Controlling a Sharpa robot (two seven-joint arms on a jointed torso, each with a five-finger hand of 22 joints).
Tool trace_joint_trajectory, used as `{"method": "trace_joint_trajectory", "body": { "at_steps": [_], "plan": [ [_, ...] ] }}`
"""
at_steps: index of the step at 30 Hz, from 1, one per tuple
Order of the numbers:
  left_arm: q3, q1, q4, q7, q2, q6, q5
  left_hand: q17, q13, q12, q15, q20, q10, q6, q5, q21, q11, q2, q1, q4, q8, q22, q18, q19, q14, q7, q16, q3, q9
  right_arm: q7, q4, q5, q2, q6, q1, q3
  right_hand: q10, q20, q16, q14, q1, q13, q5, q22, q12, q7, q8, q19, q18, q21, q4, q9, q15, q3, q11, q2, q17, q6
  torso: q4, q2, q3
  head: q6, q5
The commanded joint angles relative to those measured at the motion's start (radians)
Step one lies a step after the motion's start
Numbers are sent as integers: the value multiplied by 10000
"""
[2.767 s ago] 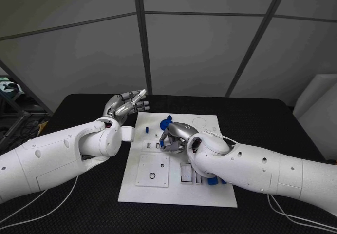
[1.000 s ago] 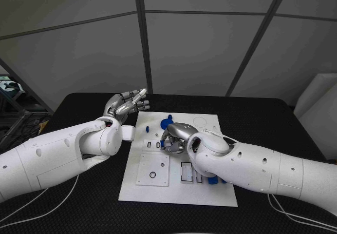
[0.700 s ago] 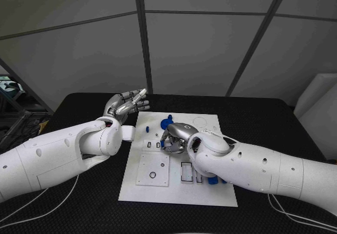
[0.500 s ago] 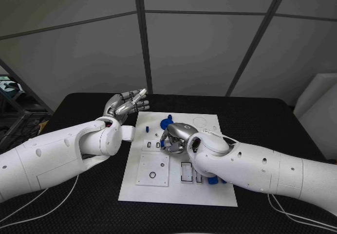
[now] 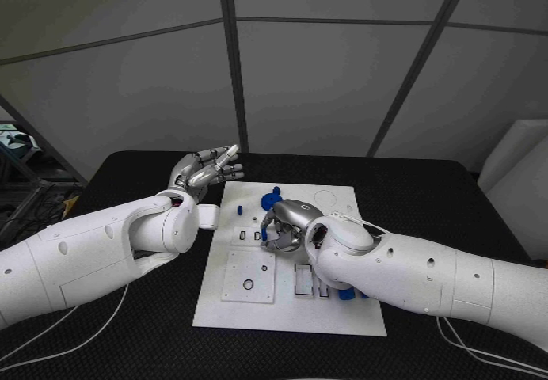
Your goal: Assemble the parts on the task board
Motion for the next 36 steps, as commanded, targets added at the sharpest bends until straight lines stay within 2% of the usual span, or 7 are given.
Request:
{"method": "trace_joint_trajectory", "body": {
  "at_steps": [1, 10, 17, 25, 28, 33, 36],
  "plan": [
    [7, 17, 4, 3, -4, 138, -60, -6, -6, -10, -16, 6, -46, -24, -29, -41, -6, 27, 57, -68, -33, -17, 195, -51, -88, 896, -42, -18, -6, 52, 93, 149, -35, -651, 9, 2, -155, 21, -74, 459, 12, -158, 93, -37, -124, 44, -46, -120, 186, -91, 102, 2, 85, -220, 20, -113, -49, -201, -1, -1, 9, 13, 10],
    [5, 14, -24, -95, -24, 165, -157, 13, 34, 66, -55, -1, 375, 285, -32, -8, -43, 64, 89, -125, 24, -14, 220, -12, 33, 881, 15, -9, 27, 1349, 618, 801, -495, -1815, -44, 9, -292, 88, -140, 432, 672, -328, 415, -178, -78, 113, 205, -214, 222, -202, 604, 38, 141, -627, 81, -70, -130, -627, -17, -19, 13, 34, 48],
    [4, 10, -21, -893, -224, 741, -1443, 598, 363, 1235, -959, -666, 3456, 2980, -46, 1475, -833, 442, 391, -725, 850, 594, 482, 2437, 2752, 307, 1282, 101, 303, 3551, 1542, 2891, -1666, -1713, 40, 51, -161, -15, -340, 362, 1206, -271, 588, -564, 76, -93, 834, -503, 320, -450, 338, 189, -1, -302, -100, 325, -428, 241, -65, -110, 5, 85, 104],
    [7, 58, 290, -3644, -664, 2647, -4445, 2062, 686, 1802, -2109, -1816, 5933, 3746, -291, 4014, -1783, 521, 661, -945, 894, 1927, 500, 5361, 5881, -386, 2964, 1115, 284, 4503, 2211, 6668, -3349, 304, 599, 188, -1115, -105, -6632, -1894, 1418, -4400, 76, -6157, -4536, -216, 813, -4441, 1368, -5014, 327, 32, -77, 389, -177, 461, -7181, 811, -124, -272, 81, 16, 238],
    [9, 97, 436, -4788, -768, 3070, -5624, 2314, 1117, 2405, -2193, -1929, 6686, 3933, -374, 6933, -1938, 207, 74, -645, 921, 5584, 6, 6755, 5834, -506, 2992, 910, 334, 4734, 2207, 7665, -3800, 609, 741, 196, -781, 75, -8429, -2602, 1478, -5683, 69, -6854, -5998, -105, 677, -4937, 1336, -6169, 378, 11, 168, 663, 11, 301, -8022, 908, -145, -326, 112, -11, 253],
    [10, 169, 609, -6697, -785, 3541, -7578, 2958, 3136, 4794, -2526, -2170, 6855, 4568, -326, 9698, -2256, 49, -1145, 137, 1593, 9093, -435, 7527, 5961, -956, 3112, -70, 988, 4961, 1962, 8542, -4181, 555, 903, 200, -98, 384, -10627, -2443, 1381, -7314, 121, -7814, -7690, 45, 405, -4793, 1364, -7517, 338, 15, 432, 983, 137, 222, -9208, 1065, -196, -401, 174, -58, 307],
    [10, 222, 618, -7679, -670, 3827, -8702, 3370, 6439, 8049, -2516, -2268, 6484, 4477, -293, 10389, -2392, 325, -1536, 306, 2352, 9983, -502, 7527, 5926, -1049, 3046, -724, 1789, 4996, 1833, 8381, -4276, 378, 966, 201, 81, 467, -11368, -2244, 1284, -7889, 139, -8169, -8211, 145, 235, -4647, 1363, -7999, 221, 13, 521, 1037, 231, 199, -9592, 1075, -189, -447, 209, -96, 316]
  ]
}}
